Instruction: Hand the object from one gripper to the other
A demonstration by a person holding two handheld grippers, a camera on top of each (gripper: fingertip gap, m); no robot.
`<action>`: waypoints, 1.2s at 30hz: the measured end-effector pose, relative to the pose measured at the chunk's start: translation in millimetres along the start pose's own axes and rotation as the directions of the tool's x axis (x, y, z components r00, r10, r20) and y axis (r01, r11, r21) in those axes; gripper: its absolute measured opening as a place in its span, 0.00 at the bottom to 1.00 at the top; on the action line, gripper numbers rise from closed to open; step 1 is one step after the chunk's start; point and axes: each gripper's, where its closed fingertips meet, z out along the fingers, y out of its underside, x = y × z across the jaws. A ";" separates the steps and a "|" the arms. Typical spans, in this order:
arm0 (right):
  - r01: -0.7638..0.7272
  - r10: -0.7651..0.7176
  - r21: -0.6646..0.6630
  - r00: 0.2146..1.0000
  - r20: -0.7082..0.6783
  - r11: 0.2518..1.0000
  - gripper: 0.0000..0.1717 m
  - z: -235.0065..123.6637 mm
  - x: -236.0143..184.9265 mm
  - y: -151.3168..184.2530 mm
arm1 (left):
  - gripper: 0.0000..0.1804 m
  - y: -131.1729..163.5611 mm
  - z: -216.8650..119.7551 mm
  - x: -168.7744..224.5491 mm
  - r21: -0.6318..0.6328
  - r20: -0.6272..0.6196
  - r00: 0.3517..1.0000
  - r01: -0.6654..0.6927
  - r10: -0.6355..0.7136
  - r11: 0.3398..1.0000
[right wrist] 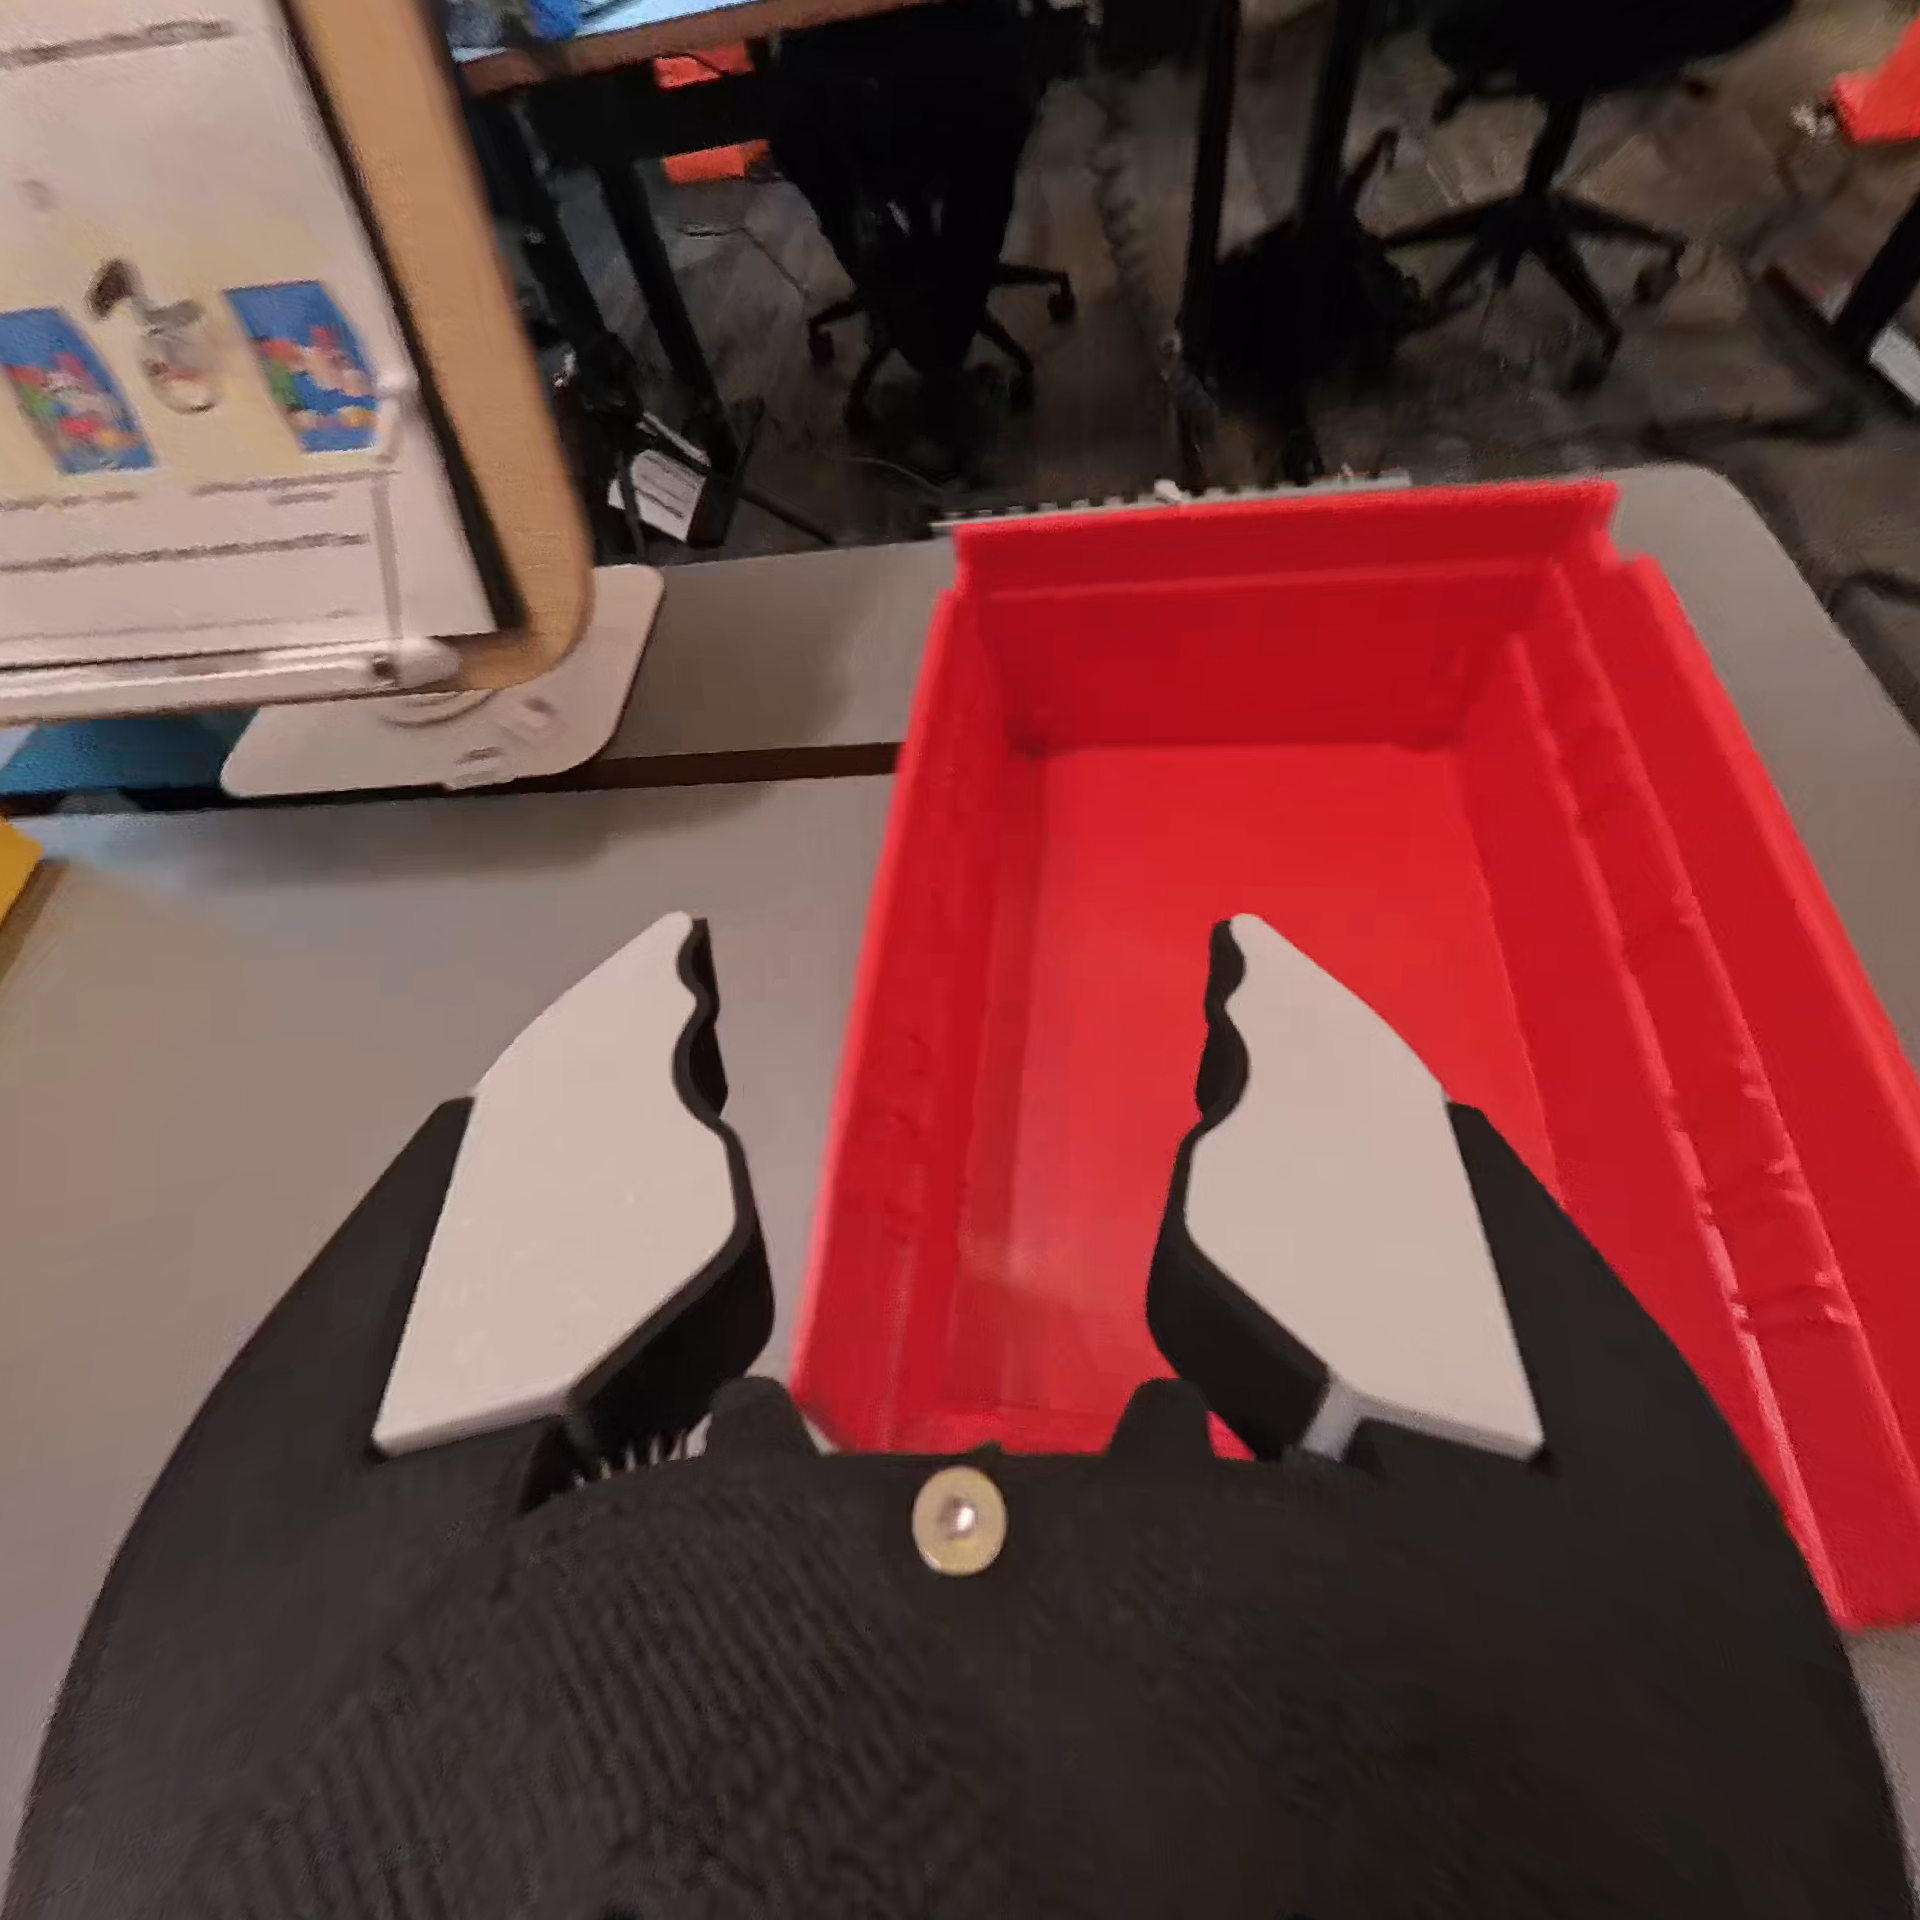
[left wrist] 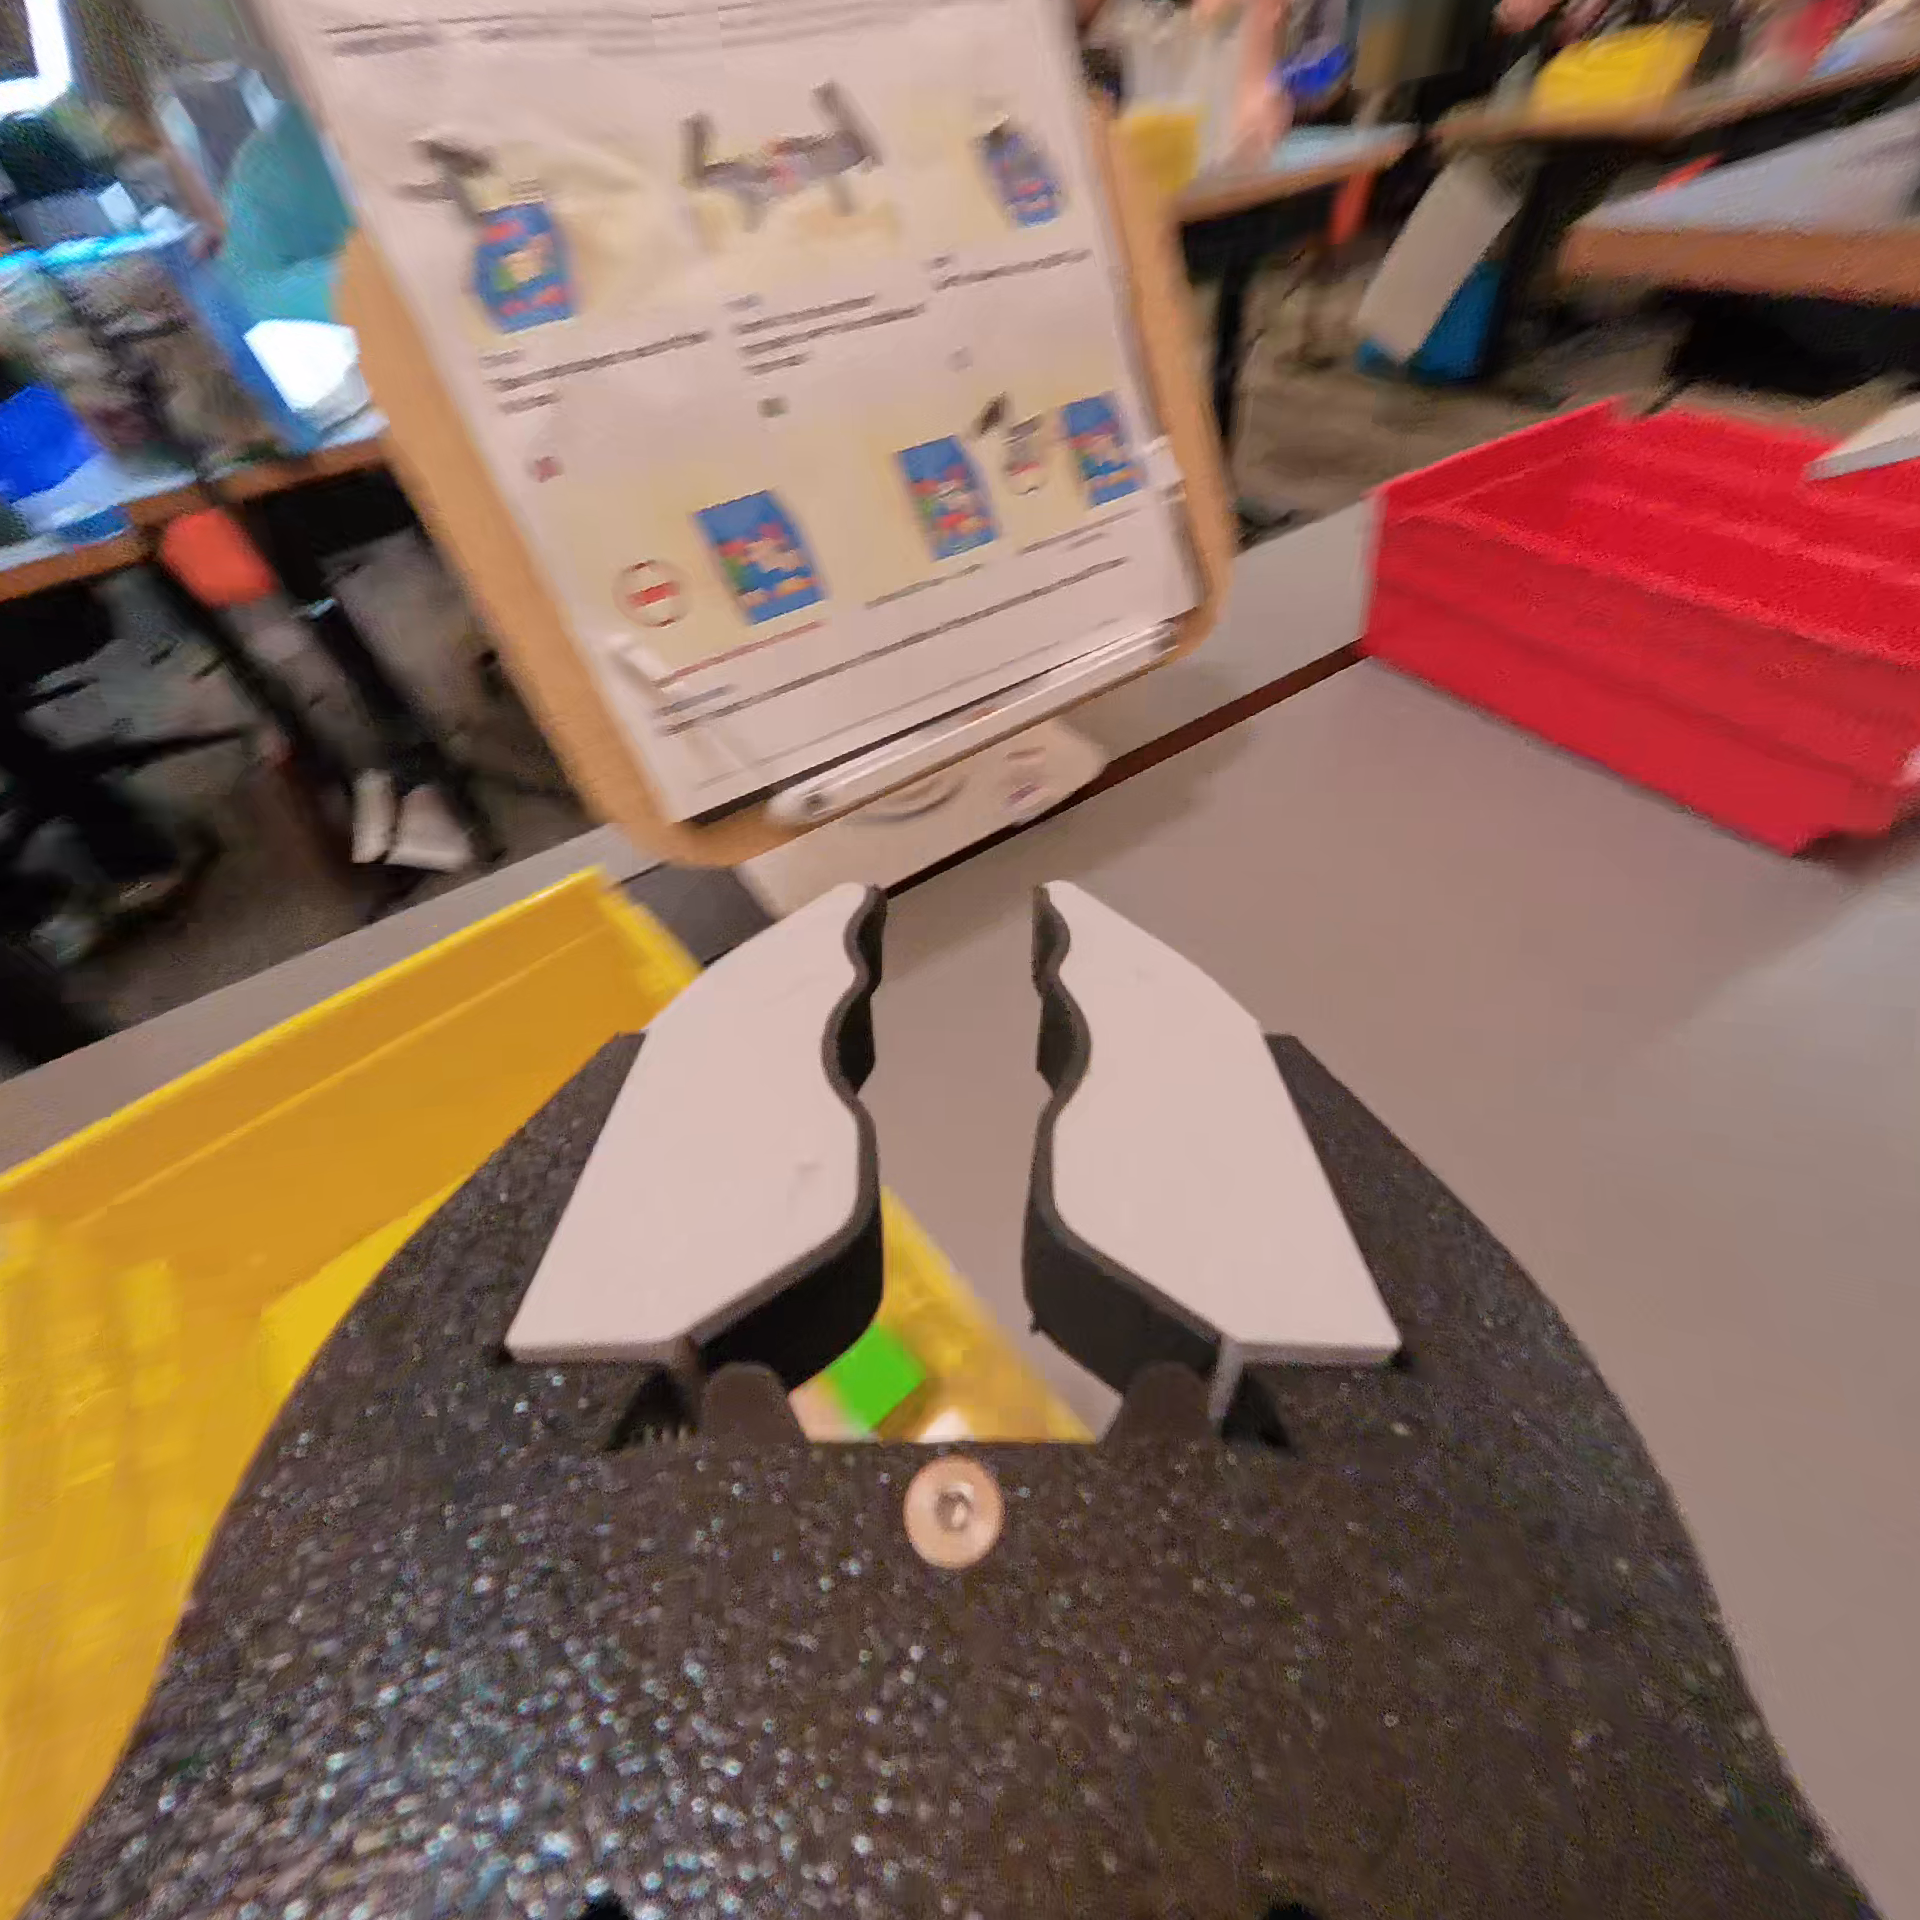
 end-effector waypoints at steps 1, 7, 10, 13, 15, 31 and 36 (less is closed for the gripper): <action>0.039 -0.040 0.007 0.999 0.016 0.999 0.56 -2.1 -13.9 -5.2 | 0.17 0.6 -6.5 -21.3 -0.056 0.058 0.998 -0.004 0.008 0.998; 0.269 -0.282 0.119 0.954 0.105 0.956 0.60 -12.1 -98.0 -27.2 | 0.19 36.9 -60.3 -122.3 -0.198 0.347 0.936 0.141 -0.065 0.970; 0.336 -0.351 0.115 0.924 0.149 0.935 0.60 -5.3 -125.6 -21.6 | 0.21 69.6 -59.0 -142.2 -0.297 0.372 0.919 0.249 -0.128 0.922; 0.344 -0.361 0.115 0.909 0.208 0.932 0.60 1.9 -148.9 -14.5 | 0.25 110.4 -45.6 -148.4 -0.474 0.366 0.926 0.269 -0.090 0.838; 0.332 -0.353 0.120 0.893 0.280 0.935 0.60 3.4 -166.7 -10.5 | 0.25 132.5 -35.3 -158.2 -0.561 0.394 0.918 0.270 -0.035 0.782; 0.374 -0.332 0.031 0.778 0.534 0.927 0.59 15.3 -236.9 34.2 | 0.22 208.0 -6.2 -178.7 -0.750 0.419 0.906 0.314 0.051 0.582; 0.342 -0.301 0.022 0.793 0.529 0.939 0.59 15.8 -229.7 30.7 | 0.17 209.6 -8.1 -179.3 -0.726 0.426 0.904 0.351 -0.014 0.592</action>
